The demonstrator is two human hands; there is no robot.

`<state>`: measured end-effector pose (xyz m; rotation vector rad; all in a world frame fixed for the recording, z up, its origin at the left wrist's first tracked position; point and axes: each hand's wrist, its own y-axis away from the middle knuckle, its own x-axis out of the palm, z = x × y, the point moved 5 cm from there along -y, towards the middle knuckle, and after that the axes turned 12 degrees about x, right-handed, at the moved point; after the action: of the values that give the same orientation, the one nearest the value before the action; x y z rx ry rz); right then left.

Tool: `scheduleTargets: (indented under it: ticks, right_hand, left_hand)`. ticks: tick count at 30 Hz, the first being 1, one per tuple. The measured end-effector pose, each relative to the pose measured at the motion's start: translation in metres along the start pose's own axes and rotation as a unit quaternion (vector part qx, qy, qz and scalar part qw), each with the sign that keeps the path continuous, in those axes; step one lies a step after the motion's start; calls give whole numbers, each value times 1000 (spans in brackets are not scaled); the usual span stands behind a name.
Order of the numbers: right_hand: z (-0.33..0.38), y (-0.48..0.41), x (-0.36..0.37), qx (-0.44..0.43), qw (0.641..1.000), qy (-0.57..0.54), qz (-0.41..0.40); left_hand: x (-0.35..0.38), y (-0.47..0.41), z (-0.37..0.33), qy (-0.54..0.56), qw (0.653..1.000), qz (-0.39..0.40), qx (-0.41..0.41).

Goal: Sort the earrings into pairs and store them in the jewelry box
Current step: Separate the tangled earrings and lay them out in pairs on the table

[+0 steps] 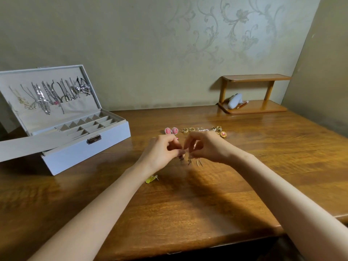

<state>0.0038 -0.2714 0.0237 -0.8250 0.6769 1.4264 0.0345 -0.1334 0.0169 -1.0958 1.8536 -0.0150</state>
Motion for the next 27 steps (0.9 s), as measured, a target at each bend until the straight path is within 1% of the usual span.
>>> scheduleTargets:
  ticks: [5, 9, 13, 17, 24, 27]
  right_hand:
    - [-28, 19, -24, 39, 999, -13, -14]
    - [-49, 34, -37, 68, 998, -11, -3]
    - [-65, 44, -44, 91, 995, -11, 26]
    - [-79, 40, -41, 109, 994, -22, 19]
    - [-93, 19, -35, 118, 991, -59, -32]
    - [-95, 14, -32, 123, 989, -71, -39]
  left_hand:
    - [28, -19, -31, -5, 999, 31, 29]
    - [55, -30, -50, 8, 996, 77, 48]
    - [79, -33, -56, -33, 992, 106, 58]
    - [89, -39, -50, -92, 988, 106, 58]
    - [88, -57, -32, -134, 986, 94, 19]
    - [86, -61, -27, -145, 986, 85, 11]
